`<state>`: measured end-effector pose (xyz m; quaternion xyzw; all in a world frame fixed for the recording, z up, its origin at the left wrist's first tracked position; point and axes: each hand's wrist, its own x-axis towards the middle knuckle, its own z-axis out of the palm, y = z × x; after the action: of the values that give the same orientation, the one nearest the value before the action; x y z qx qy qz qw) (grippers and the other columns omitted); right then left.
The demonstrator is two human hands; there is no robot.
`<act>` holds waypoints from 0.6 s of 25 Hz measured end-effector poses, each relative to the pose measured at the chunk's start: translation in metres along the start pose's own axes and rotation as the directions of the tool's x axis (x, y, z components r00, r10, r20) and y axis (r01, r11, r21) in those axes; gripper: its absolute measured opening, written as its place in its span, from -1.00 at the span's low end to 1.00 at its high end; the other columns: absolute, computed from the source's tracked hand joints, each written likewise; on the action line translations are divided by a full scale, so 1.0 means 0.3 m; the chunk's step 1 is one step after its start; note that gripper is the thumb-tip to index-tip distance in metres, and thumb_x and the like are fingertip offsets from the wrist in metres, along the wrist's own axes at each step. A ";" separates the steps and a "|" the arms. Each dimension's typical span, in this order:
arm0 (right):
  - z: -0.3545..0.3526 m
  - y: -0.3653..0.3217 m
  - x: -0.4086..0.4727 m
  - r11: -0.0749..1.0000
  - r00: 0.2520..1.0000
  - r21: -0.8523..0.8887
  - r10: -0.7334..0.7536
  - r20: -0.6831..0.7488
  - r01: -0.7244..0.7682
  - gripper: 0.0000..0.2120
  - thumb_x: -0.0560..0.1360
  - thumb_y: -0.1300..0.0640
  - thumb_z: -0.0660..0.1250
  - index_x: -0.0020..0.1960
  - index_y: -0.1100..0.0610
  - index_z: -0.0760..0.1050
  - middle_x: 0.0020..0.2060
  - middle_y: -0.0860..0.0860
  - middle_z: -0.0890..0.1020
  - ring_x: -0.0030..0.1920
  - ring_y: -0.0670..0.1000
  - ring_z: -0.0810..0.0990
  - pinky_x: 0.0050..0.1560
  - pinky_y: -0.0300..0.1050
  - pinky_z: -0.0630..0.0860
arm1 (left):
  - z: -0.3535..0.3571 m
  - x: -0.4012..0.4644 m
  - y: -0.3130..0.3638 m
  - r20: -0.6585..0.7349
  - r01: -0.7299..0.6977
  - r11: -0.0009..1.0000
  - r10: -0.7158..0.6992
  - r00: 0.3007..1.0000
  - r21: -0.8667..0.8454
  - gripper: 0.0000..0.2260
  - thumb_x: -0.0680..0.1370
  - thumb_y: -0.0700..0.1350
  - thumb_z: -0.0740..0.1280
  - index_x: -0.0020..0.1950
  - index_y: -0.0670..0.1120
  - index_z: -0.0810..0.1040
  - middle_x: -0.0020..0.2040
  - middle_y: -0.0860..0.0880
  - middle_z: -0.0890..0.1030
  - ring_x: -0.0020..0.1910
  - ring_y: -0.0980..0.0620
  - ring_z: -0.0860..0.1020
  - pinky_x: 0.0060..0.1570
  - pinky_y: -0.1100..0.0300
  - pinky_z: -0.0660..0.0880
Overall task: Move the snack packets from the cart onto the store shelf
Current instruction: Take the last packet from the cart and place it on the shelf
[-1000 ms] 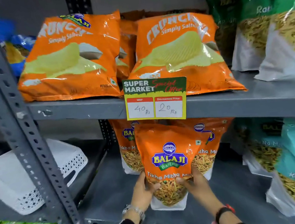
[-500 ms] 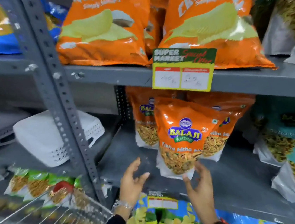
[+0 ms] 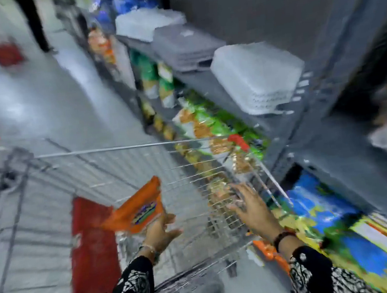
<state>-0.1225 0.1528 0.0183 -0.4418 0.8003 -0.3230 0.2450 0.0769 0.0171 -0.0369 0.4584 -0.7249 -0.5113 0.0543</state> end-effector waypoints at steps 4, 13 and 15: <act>0.264 -0.052 0.218 1.000 0.952 -0.026 0.007 0.307 0.001 -0.50 0.48 0.16 0.27 0.37 0.10 0.18 0.43 0.08 0.22 0.43 0.07 0.17 0.24 -0.24 0.23 | -0.119 0.043 -0.268 -0.047 0.244 0.963 -0.240 0.970 0.116 -0.35 0.32 0.02 0.42 0.32 -0.18 0.28 0.30 -0.16 0.45 0.27 -0.15 0.43 0.11 0.14 0.36; 0.765 0.065 0.595 0.986 0.744 -0.126 0.167 0.647 -0.112 -0.18 0.35 0.26 0.42 0.43 0.15 -0.01 0.43 0.08 0.17 0.41 0.03 0.16 0.31 -0.24 0.19 | -0.090 0.310 -0.563 -0.104 0.448 0.878 -0.468 0.878 -0.169 -0.11 0.09 0.08 0.48 0.31 -0.25 0.27 0.33 -0.27 0.40 0.31 -0.20 0.36 0.15 0.13 0.42; 0.830 0.085 0.618 0.981 0.714 -0.159 0.190 0.674 -0.111 -0.31 0.36 0.24 0.40 0.38 0.22 0.13 0.35 0.14 0.31 0.35 0.09 0.28 0.28 -0.18 0.29 | -0.055 0.351 -0.590 -0.169 0.427 0.865 -0.478 0.862 -0.265 -0.35 0.20 -0.28 0.53 0.22 -0.35 0.36 0.26 -0.36 0.44 0.25 -0.23 0.42 -0.14 0.43 0.48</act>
<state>-0.0585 -0.0722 -0.1876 -0.4754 0.7024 -0.0725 0.5248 0.1336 -0.0802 -0.2102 0.6633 -0.5245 -0.5298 0.0652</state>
